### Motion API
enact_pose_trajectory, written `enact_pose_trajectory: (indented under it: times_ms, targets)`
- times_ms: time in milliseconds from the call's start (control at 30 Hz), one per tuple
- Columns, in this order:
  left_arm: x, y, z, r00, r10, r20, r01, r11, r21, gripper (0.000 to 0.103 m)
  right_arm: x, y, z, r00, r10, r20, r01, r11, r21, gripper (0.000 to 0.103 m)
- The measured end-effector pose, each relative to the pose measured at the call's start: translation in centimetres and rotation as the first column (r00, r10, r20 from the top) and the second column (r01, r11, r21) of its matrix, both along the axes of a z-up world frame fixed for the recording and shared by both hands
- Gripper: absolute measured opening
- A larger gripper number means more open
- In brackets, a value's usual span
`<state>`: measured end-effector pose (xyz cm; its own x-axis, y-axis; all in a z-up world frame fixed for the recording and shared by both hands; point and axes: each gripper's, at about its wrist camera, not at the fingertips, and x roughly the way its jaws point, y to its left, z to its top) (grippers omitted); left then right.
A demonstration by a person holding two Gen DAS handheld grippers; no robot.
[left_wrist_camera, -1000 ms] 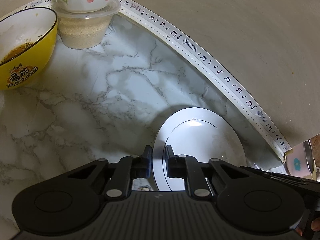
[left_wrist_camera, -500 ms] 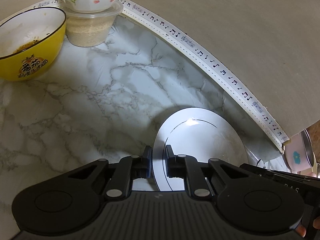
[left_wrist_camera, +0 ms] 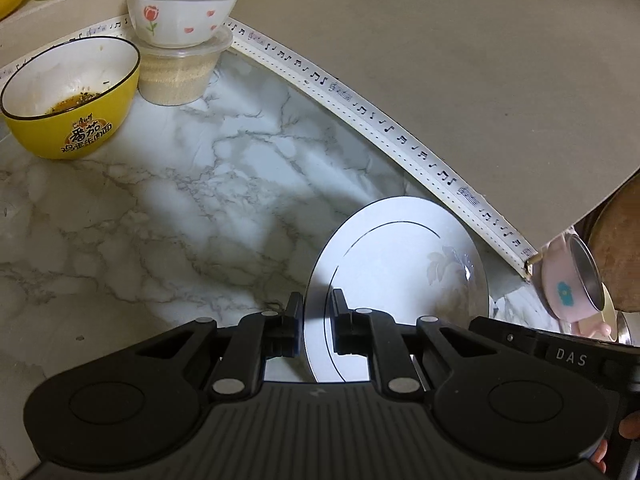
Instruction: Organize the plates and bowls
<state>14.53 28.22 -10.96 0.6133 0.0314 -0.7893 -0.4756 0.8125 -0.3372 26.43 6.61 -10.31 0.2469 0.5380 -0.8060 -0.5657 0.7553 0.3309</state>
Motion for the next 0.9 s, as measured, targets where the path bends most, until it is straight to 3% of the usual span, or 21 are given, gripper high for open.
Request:
enact_pose_trajectory:
  times_ms: [500,900]
  targets:
    - [1.1,0.5,2.2,1.0,0.007,0.012,-0.008,0.999,0.05,0.012,0.6,0.2,2.7,1.0,0.001,0.031,-0.002,0.999,0.054,0.009]
    - [-3.5,-2.9,3.4,1.0,-0.012,-0.003,0.012,0.998,0.065,0.012,-3.0,-3.2,3.6,0.999,0.03,-0.024,-0.028,0.997,0.065,0.009]
